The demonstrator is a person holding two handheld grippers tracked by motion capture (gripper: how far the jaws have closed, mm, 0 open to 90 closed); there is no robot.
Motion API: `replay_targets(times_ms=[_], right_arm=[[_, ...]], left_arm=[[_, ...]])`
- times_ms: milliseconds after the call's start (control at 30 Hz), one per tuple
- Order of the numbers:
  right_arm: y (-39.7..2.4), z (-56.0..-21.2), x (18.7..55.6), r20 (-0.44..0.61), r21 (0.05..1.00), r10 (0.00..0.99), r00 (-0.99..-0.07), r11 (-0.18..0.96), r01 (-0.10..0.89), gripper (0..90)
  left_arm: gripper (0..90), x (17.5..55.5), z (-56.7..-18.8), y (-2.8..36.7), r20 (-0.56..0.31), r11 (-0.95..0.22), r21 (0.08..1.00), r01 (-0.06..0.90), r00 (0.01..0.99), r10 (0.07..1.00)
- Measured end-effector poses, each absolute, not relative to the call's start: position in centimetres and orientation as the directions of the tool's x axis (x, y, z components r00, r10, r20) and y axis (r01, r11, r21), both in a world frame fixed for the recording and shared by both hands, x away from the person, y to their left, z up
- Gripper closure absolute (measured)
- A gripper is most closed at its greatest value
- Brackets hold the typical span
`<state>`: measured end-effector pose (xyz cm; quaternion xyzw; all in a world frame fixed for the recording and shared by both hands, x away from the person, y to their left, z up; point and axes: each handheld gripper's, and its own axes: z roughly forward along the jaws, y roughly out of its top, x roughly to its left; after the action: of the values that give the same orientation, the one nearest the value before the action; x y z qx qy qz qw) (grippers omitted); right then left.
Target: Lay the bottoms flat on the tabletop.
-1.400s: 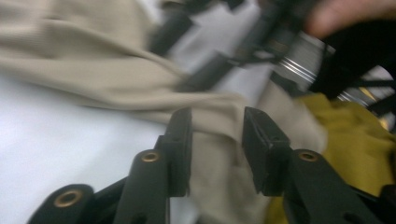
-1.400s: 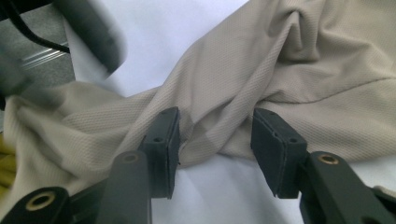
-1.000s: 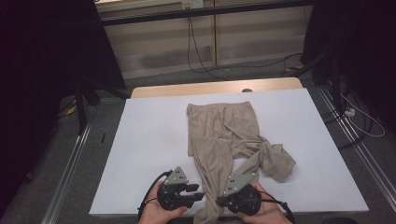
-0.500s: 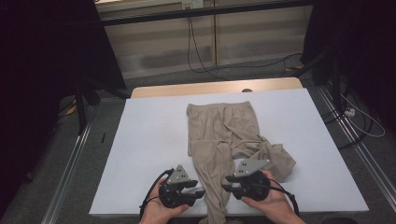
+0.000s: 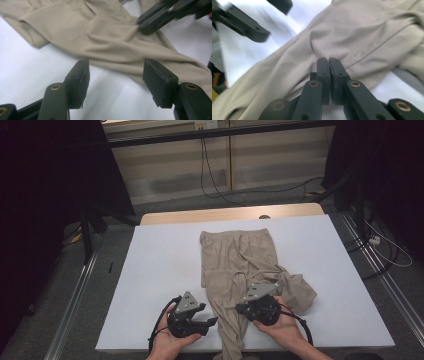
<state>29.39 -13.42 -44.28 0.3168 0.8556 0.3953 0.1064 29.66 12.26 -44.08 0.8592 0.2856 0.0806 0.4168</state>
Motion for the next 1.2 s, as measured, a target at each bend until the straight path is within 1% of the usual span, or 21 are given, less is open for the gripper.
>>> replay_targets(times_ms=[33,133,167,267,333,367,400,567,667,733,767,833,867,900,967,1033,1067,1200], right_arm=[[-13.9,-44.0,29.3,0.077,0.752,0.63,-0.773,0.472,0.46,87.3],[-15.2,-43.4,29.1,0.085,0.766,0.642,-0.762,0.447,0.462,87.2],[-15.5,-43.2,29.0,0.083,0.768,0.646,-0.759,0.443,0.462,87.4],[-16.5,-43.1,28.8,0.068,0.762,0.665,-0.744,0.447,0.469,88.5],[-17.0,-43.2,28.5,0.056,0.75,0.67,-0.74,0.461,0.475,88.6],[-17.3,-43.3,28.4,0.051,0.743,0.675,-0.736,0.467,0.479,88.7],[-17.7,-43.5,28.2,0.035,0.732,0.684,-0.728,0.478,0.485,88.8],[-19.7,-43.9,27.1,0.012,0.699,0.714,-0.7,0.494,0.516,88.9],[-20.5,-44.2,26.7,0.034,0.702,0.719,-0.694,0.477,0.529,88.8],[-20.2,-44.4,26.8,0.025,0.695,0.714,-0.699,0.491,0.526,88.7],[-20.0,-44.5,26.9,0.024,0.694,0.711,-0.703,0.494,0.523,88.7],[-19.6,-44.8,27.1,0.015,0.682,0.71,-0.704,0.508,0.526,88.5],[-19.4,-45.0,27.3,0.019,0.678,0.71,-0.704,0.508,0.531,88.4],[-19.4,-45.0,27.4,0.024,0.679,0.709,-0.704,0.505,0.532,88.4],[-19.2,-45.0,27.6,0.029,0.681,0.709,-0.705,0.502,0.533,88.4],[-19.0,-45.0,27.7,0.027,0.683,0.707,-0.706,0.503,0.53,88.4],[-18.9,-44.9,27.7,0.03,0.685,0.707,-0.706,0.5,0.53,88.4],[-18.3,-44.6,27.3,0.067,0.698,0.691,-0.72,0.484,0.529,88.4]], left_arm=[[39.2,29.9,-44.1,12.1,-0.098,-0.493,0.762,0.42,0.827,0.553],[44.2,30.6,-44.2,11.3,-0.096,-0.489,0.762,0.424,0.822,0.561],[47.2,30.8,-44.2,11.1,-0.098,-0.489,0.761,0.426,0.821,0.562],[60.1,31.3,-44.1,10.5,-0.114,-0.488,0.757,0.435,0.823,0.557],[68.8,31.5,-44.1,10.0,-0.104,-0.499,0.759,0.417,0.835,0.54],[71.2,31.5,-44.1,9.7,-0.1,-0.51,0.755,0.412,0.842,0.531],[72.4,31.5,-44.2,9.4,-0.099,-0.513,0.755,0.409,0.844,0.527],[71.5,31.1,-44.6,7.9,-0.065,-0.568,0.74,0.361,0.878,0.474],[66.5,30.9,-45.2,6.8,-0.05,-0.583,0.745,0.323,0.899,0.435],[62.9,30.8,-45.7,5.8,-0.005,-0.629,0.727,0.277,0.918,0.397],[62.2,30.7,-45.9,5.5,0.008,-0.624,0.737,0.258,0.921,0.39],[61.9,30.5,-45.9,5.2,-0.003,-0.614,0.741,0.272,0.916,0.402],[63.1,30.5,-46.0,5.3,-0.006,-0.614,0.741,0.271,0.918,0.398],[68.3,30.4,-45.9,5.3,-0.011,-0.614,0.741,0.272,0.919,0.393],[88.0,30.0,-45.7,5.2,-0.012,-0.619,0.729,0.291,0.91,0.413],[89.4,30.0,-45.5,5.4,-0.013,-0.633,0.715,0.296,0.911,0.411],[89.6,30.1,-45.4,5.6,-0.042,-0.625,0.712,0.32,0.908,0.417],[89.8,29.3,-44.7,7.8,-0.089,-0.617,0.698,0.363,0.899,0.428]])
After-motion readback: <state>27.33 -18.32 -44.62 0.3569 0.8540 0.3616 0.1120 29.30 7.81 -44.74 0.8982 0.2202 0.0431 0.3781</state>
